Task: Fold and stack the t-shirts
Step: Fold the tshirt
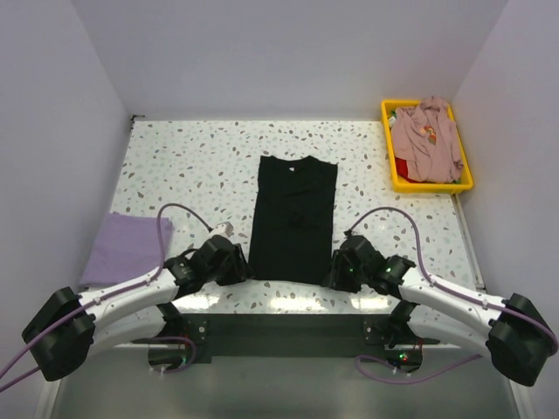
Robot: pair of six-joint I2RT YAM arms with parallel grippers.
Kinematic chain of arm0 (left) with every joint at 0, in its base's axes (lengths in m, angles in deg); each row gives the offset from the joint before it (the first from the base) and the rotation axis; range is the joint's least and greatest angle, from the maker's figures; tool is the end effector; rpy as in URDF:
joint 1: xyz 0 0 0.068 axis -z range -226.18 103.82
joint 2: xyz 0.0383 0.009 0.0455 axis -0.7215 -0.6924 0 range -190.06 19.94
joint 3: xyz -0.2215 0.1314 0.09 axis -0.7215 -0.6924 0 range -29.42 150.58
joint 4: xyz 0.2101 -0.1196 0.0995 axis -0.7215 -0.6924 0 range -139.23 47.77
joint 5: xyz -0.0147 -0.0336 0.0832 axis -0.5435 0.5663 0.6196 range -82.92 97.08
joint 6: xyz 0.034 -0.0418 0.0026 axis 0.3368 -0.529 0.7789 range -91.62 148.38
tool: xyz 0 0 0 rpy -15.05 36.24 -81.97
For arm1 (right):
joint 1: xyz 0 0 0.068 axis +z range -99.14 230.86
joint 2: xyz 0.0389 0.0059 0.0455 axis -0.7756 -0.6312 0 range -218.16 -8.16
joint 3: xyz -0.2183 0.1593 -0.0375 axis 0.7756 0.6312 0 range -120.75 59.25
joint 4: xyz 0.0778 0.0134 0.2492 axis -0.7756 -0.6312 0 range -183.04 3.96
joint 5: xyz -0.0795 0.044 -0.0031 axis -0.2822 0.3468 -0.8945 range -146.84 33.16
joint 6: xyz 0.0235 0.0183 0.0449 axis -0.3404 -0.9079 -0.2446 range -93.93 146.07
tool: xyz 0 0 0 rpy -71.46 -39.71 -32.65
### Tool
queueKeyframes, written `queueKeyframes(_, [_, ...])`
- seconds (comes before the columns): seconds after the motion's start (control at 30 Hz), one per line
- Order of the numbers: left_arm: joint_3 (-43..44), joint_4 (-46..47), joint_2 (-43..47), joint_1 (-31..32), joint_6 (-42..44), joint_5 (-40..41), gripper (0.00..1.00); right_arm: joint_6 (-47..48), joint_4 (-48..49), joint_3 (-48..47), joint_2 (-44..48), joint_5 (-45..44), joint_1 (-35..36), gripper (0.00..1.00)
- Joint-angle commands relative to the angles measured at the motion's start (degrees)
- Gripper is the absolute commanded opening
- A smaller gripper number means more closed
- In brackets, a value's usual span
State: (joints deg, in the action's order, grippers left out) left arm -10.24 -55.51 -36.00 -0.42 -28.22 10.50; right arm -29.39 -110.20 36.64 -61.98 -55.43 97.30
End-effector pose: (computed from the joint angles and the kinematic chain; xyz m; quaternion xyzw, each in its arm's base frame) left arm 0.1233 -0.1237 0.1496 -0.0989 0.9342 -0.2485 0.2359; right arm 0.1144 0.1216 0.1608 0.0715 0.9520 0.2385 0.1783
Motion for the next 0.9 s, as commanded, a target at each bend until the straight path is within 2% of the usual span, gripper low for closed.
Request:
queueKeyframes(0.0, [-0.9, 4.75, -0.92, -0.41, 0.43, -2.37, 0.51, -3.16, 5.0, 1.34, 0.47, 0.88, -0.2, 0.41])
queueKeyframes(0.37, [-1.95, 6.42, -3.29, -0.49, 0.35, -2.8, 0.45, -7.64, 4.03, 5.65, 7.33, -5.01, -0.29, 0.41])
queueKeyframes(0.77, [-3.45, 9.94, -6.46, -0.49, 0.17, -3.07, 0.33, -7.64, 9.22, 6.44, 1.88, -6.06, -0.47, 0.4])
queueKeyframes(0.87, [-3.8, 11.17, -7.25, -0.49, 0.26, -5.08, 0.26, -6.94, 8.35, 6.0, 1.97, -7.21, -0.47, 0.38])
